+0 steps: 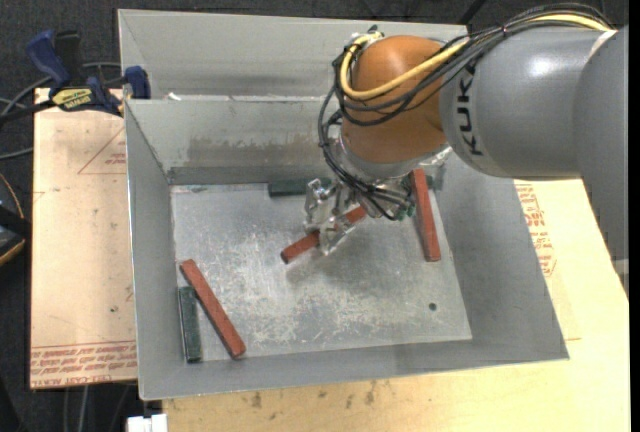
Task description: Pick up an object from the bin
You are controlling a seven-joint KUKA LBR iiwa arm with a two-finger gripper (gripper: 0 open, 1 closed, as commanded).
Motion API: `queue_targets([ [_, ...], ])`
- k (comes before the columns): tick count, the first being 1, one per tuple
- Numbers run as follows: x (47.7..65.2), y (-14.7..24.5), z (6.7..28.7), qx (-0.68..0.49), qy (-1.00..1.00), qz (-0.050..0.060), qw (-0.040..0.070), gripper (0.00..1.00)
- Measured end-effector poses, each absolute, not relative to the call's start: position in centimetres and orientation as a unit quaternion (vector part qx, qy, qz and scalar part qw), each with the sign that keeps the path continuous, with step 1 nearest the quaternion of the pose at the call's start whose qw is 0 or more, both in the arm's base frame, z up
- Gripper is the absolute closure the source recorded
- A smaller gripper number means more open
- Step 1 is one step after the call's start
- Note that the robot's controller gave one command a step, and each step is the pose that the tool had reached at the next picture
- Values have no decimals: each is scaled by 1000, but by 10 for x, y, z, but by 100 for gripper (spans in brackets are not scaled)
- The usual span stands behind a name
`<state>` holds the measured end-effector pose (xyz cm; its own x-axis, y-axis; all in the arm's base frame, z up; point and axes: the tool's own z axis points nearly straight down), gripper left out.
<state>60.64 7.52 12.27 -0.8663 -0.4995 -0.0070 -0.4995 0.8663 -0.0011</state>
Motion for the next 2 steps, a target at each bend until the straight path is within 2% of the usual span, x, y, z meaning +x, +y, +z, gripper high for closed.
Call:
queue_targets([
  [2,606,75,125,-258,966,1,1,100],
])
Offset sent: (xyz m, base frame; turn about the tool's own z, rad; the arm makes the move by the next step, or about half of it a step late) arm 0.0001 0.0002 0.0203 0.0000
